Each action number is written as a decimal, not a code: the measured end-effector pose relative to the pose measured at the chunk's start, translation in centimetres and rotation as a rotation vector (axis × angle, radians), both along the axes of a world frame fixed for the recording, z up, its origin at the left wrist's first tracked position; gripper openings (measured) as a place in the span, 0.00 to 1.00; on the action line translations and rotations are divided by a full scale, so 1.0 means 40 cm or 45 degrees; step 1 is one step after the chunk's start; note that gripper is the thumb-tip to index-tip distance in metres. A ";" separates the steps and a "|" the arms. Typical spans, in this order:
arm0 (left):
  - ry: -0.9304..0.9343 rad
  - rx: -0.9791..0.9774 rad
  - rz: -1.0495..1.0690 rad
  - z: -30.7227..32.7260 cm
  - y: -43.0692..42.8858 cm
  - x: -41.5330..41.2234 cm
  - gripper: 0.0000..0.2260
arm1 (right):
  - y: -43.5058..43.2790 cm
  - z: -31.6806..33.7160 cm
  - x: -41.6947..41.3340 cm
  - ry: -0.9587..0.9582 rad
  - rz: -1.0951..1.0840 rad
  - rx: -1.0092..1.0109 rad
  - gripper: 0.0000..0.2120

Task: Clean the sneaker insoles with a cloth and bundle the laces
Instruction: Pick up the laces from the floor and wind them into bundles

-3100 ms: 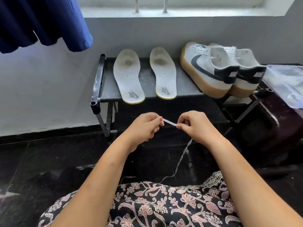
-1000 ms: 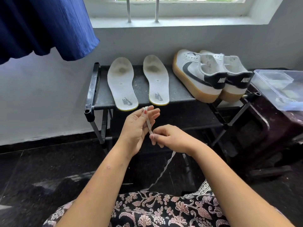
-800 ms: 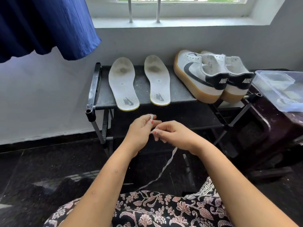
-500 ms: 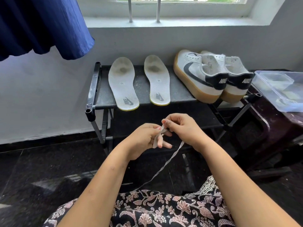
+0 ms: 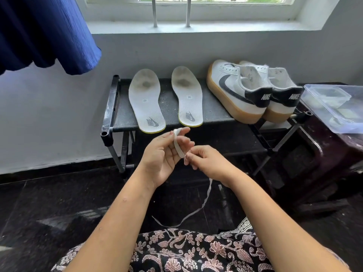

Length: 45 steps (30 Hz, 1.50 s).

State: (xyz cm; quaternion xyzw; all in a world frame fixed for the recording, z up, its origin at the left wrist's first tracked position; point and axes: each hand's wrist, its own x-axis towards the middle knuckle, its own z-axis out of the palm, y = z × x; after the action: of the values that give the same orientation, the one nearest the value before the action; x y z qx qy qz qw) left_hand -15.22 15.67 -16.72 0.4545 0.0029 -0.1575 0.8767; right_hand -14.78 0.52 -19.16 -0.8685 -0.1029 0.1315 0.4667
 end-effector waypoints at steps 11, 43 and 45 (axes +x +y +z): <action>-0.114 0.559 0.168 -0.058 -0.016 0.024 0.13 | 0.024 0.019 -0.016 0.092 0.268 0.012 0.11; -0.010 0.085 0.010 -0.007 -0.011 0.000 0.15 | -0.003 0.013 -0.001 -0.053 -0.118 -0.018 0.14; -0.012 0.050 0.095 -0.012 -0.008 0.005 0.14 | 0.002 0.014 -0.003 -0.044 -0.093 -0.035 0.14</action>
State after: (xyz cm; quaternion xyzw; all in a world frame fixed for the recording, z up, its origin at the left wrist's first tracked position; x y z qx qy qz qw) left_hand -15.00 15.36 -17.20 0.4720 0.0188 -0.1223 0.8729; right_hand -14.89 0.60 -18.59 -0.8801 -0.0775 0.1007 0.4574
